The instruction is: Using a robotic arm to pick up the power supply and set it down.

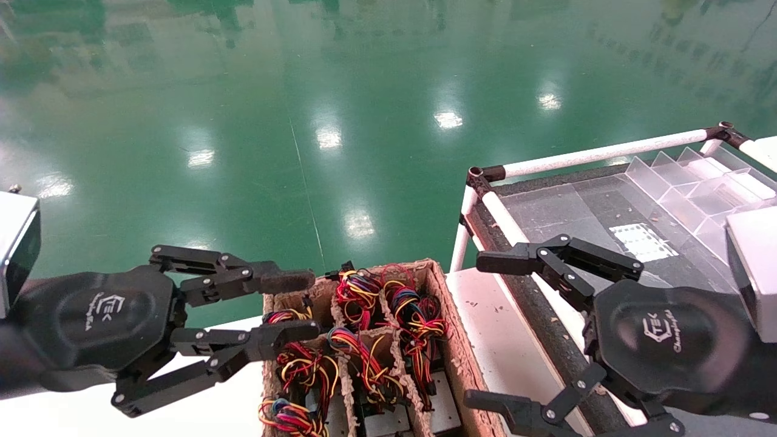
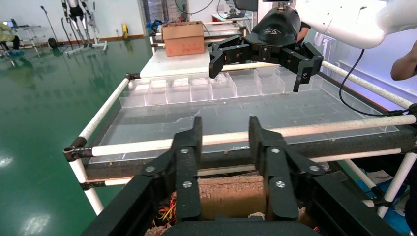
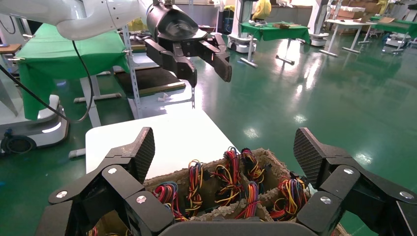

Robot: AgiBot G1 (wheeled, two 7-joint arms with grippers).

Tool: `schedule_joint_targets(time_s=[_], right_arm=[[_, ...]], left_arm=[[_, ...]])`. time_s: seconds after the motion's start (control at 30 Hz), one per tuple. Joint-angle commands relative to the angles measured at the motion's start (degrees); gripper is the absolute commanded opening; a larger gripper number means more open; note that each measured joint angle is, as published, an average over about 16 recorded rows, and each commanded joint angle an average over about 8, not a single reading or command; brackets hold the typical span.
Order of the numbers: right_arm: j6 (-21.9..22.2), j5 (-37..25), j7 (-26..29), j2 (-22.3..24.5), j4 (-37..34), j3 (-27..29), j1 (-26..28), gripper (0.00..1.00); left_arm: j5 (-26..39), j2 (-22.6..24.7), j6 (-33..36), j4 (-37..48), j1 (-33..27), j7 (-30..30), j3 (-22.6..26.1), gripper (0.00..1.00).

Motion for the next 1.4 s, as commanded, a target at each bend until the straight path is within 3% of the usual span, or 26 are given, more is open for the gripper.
schedule_joint_targets(time_s=[0.03,0.43,0.7,1.13,1.4], right_arm=[[0.0,0.0,0.0,0.0,0.0,0.0,0.0,1.0],[0.0,0.0,0.0,0.0,0.0,0.0,0.0,1.0],[0.0,0.0,0.0,0.0,0.0,0.0,0.0,1.0],[0.54,-0.76,-0.03,0.07,-0.44,-0.17,0.04,1.0],[2.89,-5.28,0.28,-0.68,-1.43,-1.88,0.76,1.0]], left_arm=[[0.0,0.0,0.0,0.0,0.0,0.0,0.0,0.0],[0.0,0.0,0.0,0.0,0.0,0.0,0.0,0.03],[0.0,0.0,0.0,0.0,0.0,0.0,0.0,1.0],[0.0,0.0,0.0,0.0,0.0,0.0,0.0,1.0],[0.0,0.0,0.0,0.01,0.0,0.01,0.0,1.0]])
